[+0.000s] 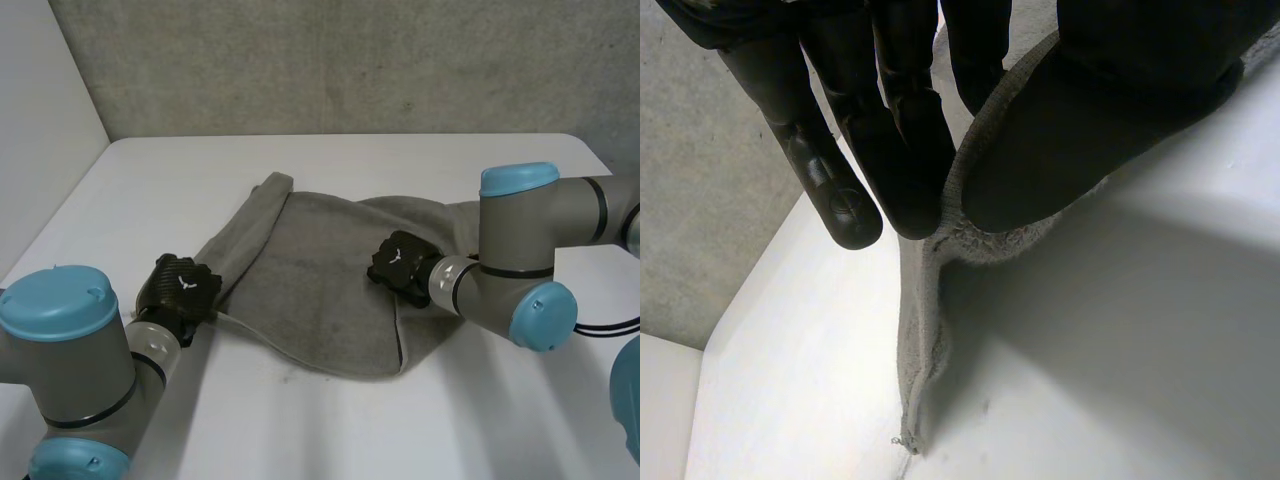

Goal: Fold the towel.

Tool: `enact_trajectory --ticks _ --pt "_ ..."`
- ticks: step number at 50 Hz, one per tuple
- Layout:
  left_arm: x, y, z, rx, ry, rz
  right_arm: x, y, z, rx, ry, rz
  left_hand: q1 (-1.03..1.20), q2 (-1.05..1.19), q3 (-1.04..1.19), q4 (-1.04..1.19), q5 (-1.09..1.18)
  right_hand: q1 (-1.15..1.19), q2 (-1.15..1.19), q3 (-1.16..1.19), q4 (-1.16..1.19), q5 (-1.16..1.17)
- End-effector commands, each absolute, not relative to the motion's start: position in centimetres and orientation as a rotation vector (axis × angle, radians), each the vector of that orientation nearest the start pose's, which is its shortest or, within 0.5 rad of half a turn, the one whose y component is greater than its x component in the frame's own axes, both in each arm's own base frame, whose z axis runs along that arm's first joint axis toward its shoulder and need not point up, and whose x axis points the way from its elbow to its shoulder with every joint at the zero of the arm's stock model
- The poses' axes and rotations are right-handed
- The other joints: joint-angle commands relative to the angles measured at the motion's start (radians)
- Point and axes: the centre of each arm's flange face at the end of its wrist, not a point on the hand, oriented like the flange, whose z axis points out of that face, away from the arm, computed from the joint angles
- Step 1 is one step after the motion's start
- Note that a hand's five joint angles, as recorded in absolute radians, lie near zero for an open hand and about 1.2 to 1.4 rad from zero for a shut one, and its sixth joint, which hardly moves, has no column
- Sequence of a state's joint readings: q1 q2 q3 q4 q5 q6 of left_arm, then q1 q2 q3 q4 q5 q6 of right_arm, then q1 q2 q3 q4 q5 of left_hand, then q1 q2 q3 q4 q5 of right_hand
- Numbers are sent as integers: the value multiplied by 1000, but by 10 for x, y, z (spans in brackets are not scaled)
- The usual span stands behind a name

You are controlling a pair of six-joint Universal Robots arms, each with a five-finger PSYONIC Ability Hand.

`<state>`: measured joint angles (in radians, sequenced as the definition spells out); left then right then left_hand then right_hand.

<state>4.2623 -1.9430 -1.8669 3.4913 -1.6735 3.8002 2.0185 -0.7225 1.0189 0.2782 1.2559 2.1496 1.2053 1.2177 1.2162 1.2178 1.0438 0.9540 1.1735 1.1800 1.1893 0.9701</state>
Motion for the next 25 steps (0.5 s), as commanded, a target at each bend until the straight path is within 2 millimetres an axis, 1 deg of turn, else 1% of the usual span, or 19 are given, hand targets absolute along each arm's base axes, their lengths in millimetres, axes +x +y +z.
enact_trajectory --ticks 1,2,3,5,6,8,9,10,11,13,14,16,17,18,19,21,22,24,25 --pt "-247 -232 136 1181 2079 -1702 300 -316 155 -1844 2005 -1597 191 179 180 178 178 442 223 216 207 252" --pt "-246 -231 136 1182 2079 -1702 291 -317 163 -1787 2042 -1610 191 179 180 178 178 442 223 216 207 252" --pt "-246 -231 136 1182 2079 -1702 291 -317 163 -1786 2042 -1610 191 179 180 178 178 442 223 216 207 252" --pt "-245 -230 135 1182 2084 -1691 274 -317 179 -1639 2109 -1661 191 179 180 178 178 442 223 216 207 252" --pt "-245 -230 135 1182 2084 -1691 274 -317 179 -1639 2110 -1662 191 179 180 178 178 442 223 216 207 252" --pt "-245 -230 135 1185 2083 -1691 251 -315 186 -1453 2195 -1699 191 179 180 178 178 442 223 216 207 252" --pt "-245 -230 135 1184 2082 -1690 251 -315 186 -1453 2195 -1699 191 179 180 178 178 442 223 216 207 252" --pt "-246 -229 136 1186 2082 -1691 239 -312 188 -1380 2233 -1713 191 179 180 178 178 442 223 216 207 252" --pt "-246 -229 136 1186 2082 -1691 239 -312 188 -1379 2233 -1713 191 179 180 178 178 442 223 216 207 252" --pt "-245 -229 136 1188 2085 -1682 219 -304 190 -1282 2286 -1727 191 179 180 178 178 442 223 216 207 252" --pt "-245 -229 136 1188 2085 -1682 219 -304 190 -1281 2286 -1727 191 179 180 178 178 442 223 216 207 252" --pt "-245 -227 142 1188 2084 -1684 208 -288 198 -1237 2287 -1756 191 179 180 178 178 442 223 216 207 252" --pt "-245 -227 142 1188 2084 -1684 208 -288 198 -1237 2287 -1756 191 179 180 178 178 442 223 216 207 252" --pt "-244 -227 149 1181 2075 -1698 205 -280 208 -1231 2263 -1804 191 179 180 178 178 442 223 216 207 252" --pt "-244 -227 149 1181 2075 -1698 205 -280 208 -1231 2262 -1805 191 179 180 178 178 442 223 216 207 252" --pt "-243 -225 172 1152 2037 -1757 198 -264 236 -1216 2186 -1946 191 179 180 178 178 442 223 216 207 252" --pt "-243 -225 172 1151 2037 -1758 198 -264 236 -1216 2186 -1946 191 179 180 178 178 442 223 216 207 252" --pt "-241 -220 211 1106 1949 -1866 192 -252 269 -1191 2099 -2101 191 179 180 178 178 442 223 216 207 252" --pt "-241 -220 211 1105 1948 -1866 192 -251 269 -1191 2099 -2102 191 179 180 178 178 442 223 216 207 252"
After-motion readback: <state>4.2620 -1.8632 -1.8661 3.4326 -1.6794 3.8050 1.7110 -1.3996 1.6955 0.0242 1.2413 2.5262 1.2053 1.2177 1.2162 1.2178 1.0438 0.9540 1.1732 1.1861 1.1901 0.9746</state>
